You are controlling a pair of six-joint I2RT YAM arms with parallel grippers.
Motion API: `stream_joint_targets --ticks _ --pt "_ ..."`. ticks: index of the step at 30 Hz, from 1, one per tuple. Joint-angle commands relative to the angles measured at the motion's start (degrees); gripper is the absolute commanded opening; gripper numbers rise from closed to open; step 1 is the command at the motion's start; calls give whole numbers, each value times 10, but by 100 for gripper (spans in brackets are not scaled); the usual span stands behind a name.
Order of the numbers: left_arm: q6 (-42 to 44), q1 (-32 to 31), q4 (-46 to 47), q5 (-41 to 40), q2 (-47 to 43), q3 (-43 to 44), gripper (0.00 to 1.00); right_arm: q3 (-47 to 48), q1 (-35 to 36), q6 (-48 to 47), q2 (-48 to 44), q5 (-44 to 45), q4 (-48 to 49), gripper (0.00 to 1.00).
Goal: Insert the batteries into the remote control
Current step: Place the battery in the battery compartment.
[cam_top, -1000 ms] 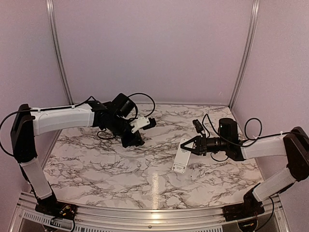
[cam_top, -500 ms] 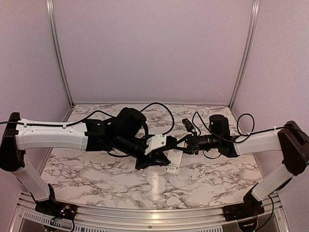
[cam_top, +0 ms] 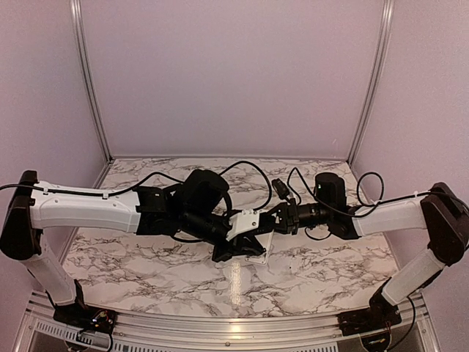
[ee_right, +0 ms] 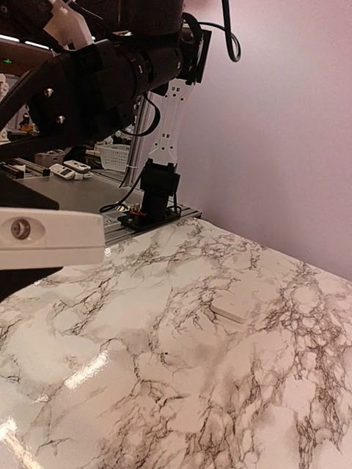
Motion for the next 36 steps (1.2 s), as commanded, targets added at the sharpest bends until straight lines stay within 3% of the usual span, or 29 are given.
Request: stream_joint_targets --ticks 1,20,36 --pt "11 -5 -1 -11 24 18 0 20 6 18 0 -10 28 0" --pt "28 -7 -19 -57 53 25 0 16 7 33 0 -24 50 0" --pt "57 -7 -118 -99 77 48 3 15 7 29 5 -29 49 0"
